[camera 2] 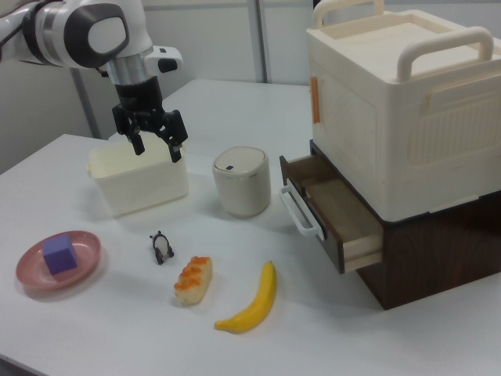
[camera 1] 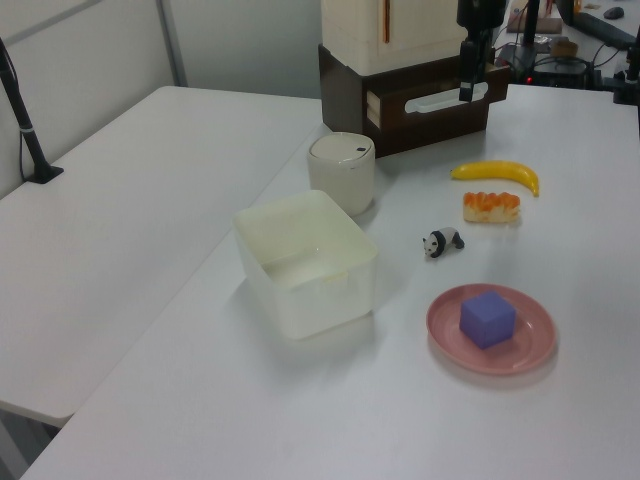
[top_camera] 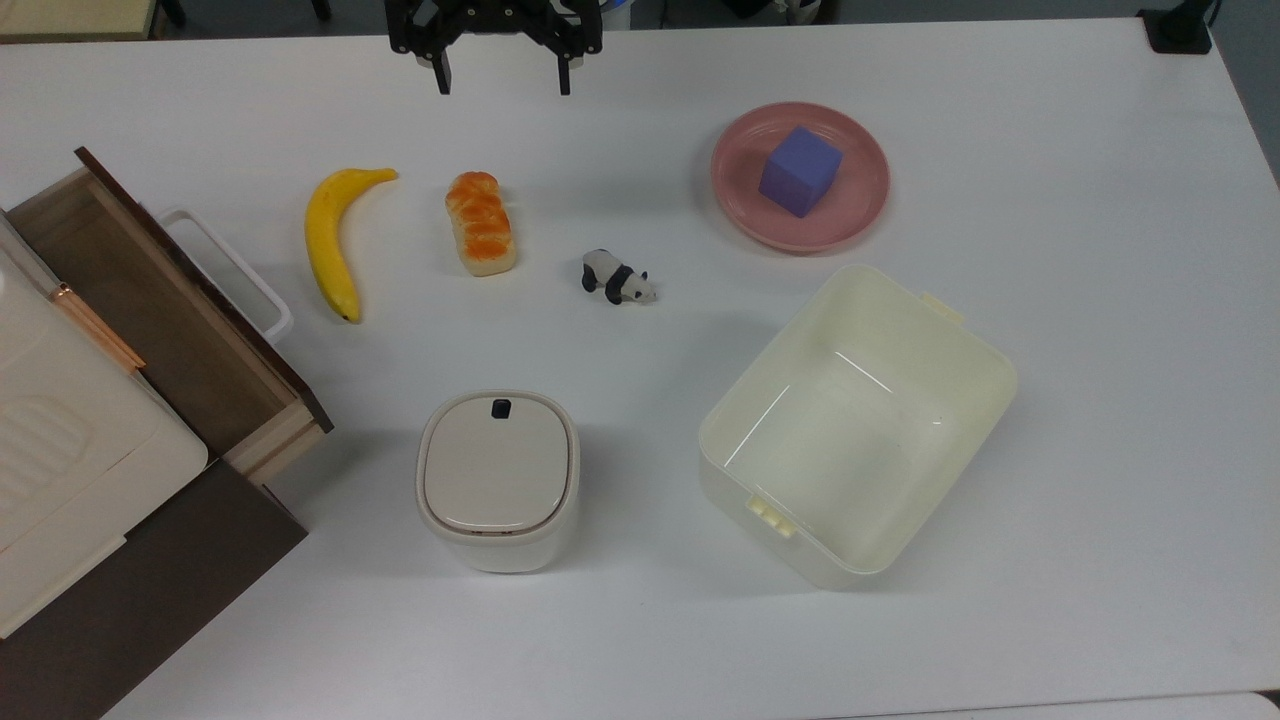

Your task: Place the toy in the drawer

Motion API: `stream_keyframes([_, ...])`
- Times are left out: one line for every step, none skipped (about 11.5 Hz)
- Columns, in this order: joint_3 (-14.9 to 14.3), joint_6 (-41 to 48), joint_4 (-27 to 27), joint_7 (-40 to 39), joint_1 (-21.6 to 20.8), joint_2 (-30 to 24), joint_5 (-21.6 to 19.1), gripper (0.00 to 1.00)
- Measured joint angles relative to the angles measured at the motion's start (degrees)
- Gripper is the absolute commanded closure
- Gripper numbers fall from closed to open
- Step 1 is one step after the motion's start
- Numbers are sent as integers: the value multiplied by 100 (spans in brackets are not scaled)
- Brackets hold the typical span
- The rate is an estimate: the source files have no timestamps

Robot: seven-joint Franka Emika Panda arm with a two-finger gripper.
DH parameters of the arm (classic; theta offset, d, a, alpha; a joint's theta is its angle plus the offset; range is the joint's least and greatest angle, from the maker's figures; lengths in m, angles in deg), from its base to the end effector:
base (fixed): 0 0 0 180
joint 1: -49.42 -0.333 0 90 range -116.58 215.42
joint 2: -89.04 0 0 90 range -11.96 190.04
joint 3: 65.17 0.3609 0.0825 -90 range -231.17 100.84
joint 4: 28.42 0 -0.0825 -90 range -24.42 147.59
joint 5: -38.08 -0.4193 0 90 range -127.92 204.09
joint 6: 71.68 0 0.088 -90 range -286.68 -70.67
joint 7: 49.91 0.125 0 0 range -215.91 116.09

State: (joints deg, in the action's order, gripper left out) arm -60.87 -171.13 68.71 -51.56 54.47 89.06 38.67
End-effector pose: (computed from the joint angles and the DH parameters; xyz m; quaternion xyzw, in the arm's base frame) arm 0.6018 -0.0090 0.6022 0.9997 0.0086 0.0200 0.0055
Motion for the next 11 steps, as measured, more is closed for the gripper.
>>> stream_keyframes([-3, 0, 0, 0, 5, 2, 0, 0])
stream_keyframes([-5, 0, 0, 0, 11, 4, 0, 0])
stream_keyframes([-9, 0, 0, 0, 16, 6, 0, 0])
stream_keyframes([-13, 0, 0, 0, 17, 9, 0, 0])
stream_keyframes([-14, 0, 0, 0, 17, 11, 0, 0])
stream_keyframes([-14, 0, 0, 0, 17, 22, 0, 0])
stream_keyframes([-14, 0, -1, -6, 17, 49, 0, 0])
stream_keyframes([-13, 0, -3, -53, 15, 83, 0, 0])
stream_keyframes([-10, 0, -5, -237, 13, 114, 0, 0])
stream_keyframes([-7, 0, -5, -602, 11, 138, 0, 0])
stream_keyframes([-3, 0, -5, -1064, 9, 163, 0, 0])
